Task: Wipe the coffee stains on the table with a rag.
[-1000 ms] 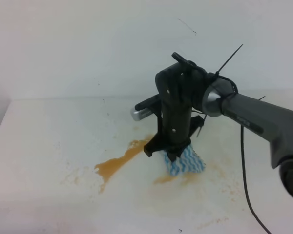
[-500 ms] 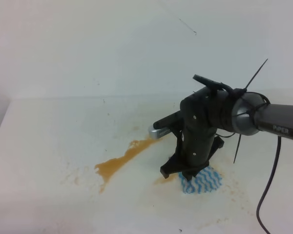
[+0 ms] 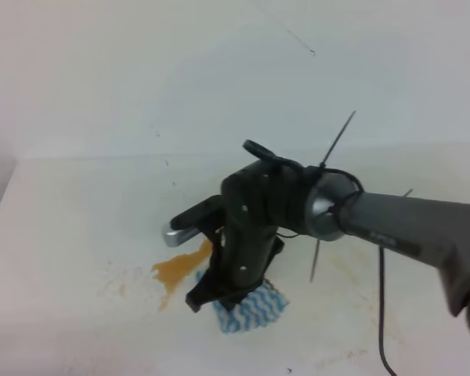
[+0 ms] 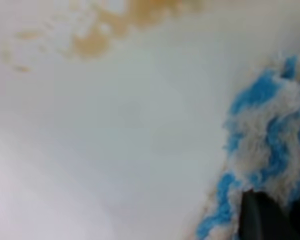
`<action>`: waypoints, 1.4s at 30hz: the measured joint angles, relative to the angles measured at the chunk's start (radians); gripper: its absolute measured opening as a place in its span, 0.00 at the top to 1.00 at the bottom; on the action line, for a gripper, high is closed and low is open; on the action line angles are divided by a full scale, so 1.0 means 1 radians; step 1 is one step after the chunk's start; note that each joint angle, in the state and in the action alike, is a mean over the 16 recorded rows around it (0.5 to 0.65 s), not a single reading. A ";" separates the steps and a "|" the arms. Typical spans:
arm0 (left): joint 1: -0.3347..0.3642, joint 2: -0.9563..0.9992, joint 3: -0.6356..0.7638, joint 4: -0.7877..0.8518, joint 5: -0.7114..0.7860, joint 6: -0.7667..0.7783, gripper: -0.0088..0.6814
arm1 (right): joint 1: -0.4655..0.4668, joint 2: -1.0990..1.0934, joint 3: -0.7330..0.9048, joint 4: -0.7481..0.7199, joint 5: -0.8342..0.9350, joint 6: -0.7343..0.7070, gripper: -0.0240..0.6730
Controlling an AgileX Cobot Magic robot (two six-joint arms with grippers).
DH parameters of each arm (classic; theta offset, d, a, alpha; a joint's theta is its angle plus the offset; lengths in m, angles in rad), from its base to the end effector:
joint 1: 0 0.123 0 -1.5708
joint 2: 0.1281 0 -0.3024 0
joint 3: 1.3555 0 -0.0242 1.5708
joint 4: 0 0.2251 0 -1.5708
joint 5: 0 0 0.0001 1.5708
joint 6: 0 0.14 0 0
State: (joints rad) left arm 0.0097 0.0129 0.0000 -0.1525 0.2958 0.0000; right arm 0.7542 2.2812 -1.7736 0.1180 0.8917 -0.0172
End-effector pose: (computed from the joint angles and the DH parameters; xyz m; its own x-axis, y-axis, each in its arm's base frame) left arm 0.0599 -0.0056 0.1760 -0.2191 -0.1474 -0.9645 0.0017 0.9885 -0.1515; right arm 0.3383 0.3355 0.1207 -0.7427 -0.6197 -0.2536 -0.6578 0.7461 0.1031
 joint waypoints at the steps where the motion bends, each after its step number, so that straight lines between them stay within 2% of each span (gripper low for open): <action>1: 0.000 0.000 0.000 0.000 0.000 0.000 0.99 | 0.008 0.014 -0.027 0.010 0.011 -0.004 0.92; 14: 0.000 0.000 0.000 0.000 0.001 0.000 0.99 | 0.065 0.218 -0.425 0.116 0.185 -0.051 0.92; 25: 0.000 0.000 0.005 0.000 0.003 0.000 0.99 | 0.081 0.332 -0.642 0.055 0.242 0.008 0.92; 33: 0.000 0.000 0.005 0.000 0.002 0.000 0.99 | 0.022 0.359 -0.697 -0.010 0.239 0.069 0.92; 42: 0.000 0.000 0.002 0.000 0.004 0.000 0.99 | -0.114 0.365 -0.704 -0.038 0.238 0.110 0.92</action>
State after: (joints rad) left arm 0.0097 0.0129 0.0023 -0.1524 0.2997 0.0000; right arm 0.6403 2.6467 -2.4772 0.0798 1.1295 0.0928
